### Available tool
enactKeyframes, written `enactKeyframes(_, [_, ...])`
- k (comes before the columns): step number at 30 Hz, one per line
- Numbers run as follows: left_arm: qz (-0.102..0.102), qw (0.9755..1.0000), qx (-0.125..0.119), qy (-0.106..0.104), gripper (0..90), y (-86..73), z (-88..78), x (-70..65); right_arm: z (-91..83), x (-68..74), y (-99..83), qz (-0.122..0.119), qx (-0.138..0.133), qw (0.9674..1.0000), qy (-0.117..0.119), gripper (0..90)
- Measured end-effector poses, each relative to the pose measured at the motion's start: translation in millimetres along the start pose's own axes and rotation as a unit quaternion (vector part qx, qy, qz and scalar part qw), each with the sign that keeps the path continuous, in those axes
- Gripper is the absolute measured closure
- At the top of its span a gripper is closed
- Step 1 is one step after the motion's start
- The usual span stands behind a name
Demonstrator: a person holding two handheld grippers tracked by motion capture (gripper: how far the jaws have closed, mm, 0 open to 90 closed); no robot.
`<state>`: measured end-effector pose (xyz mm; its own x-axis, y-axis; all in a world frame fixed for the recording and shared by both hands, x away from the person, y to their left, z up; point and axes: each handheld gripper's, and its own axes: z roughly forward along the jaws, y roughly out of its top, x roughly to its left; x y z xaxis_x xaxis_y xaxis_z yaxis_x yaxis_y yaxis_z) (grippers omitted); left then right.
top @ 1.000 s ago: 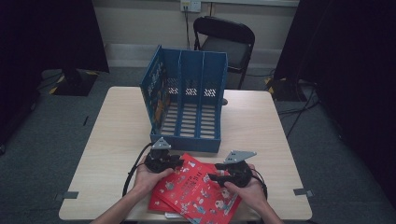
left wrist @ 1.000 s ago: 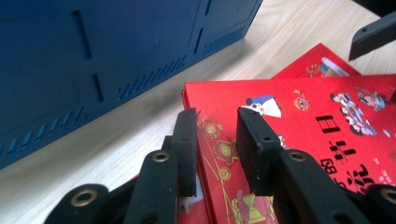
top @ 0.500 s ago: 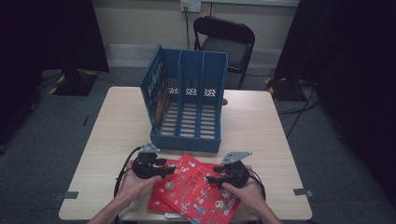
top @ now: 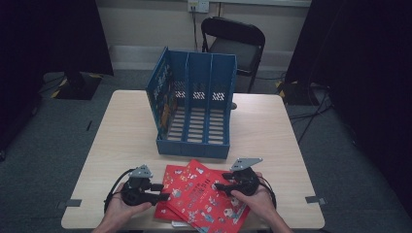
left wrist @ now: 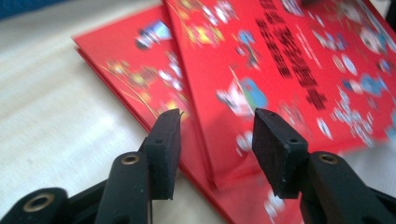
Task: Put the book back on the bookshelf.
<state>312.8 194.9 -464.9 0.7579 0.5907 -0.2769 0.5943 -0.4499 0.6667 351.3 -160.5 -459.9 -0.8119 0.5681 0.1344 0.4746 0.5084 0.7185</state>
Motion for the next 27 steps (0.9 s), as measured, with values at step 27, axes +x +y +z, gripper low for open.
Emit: enactKeyframes(27, [-0.001, 0.9996, -0.024, 0.013, 61.2, 8.1, 11.4, 8.7, -13.8, -1.3, -11.2, 0.02, 0.002, 0.9997, -0.016, 47.7])
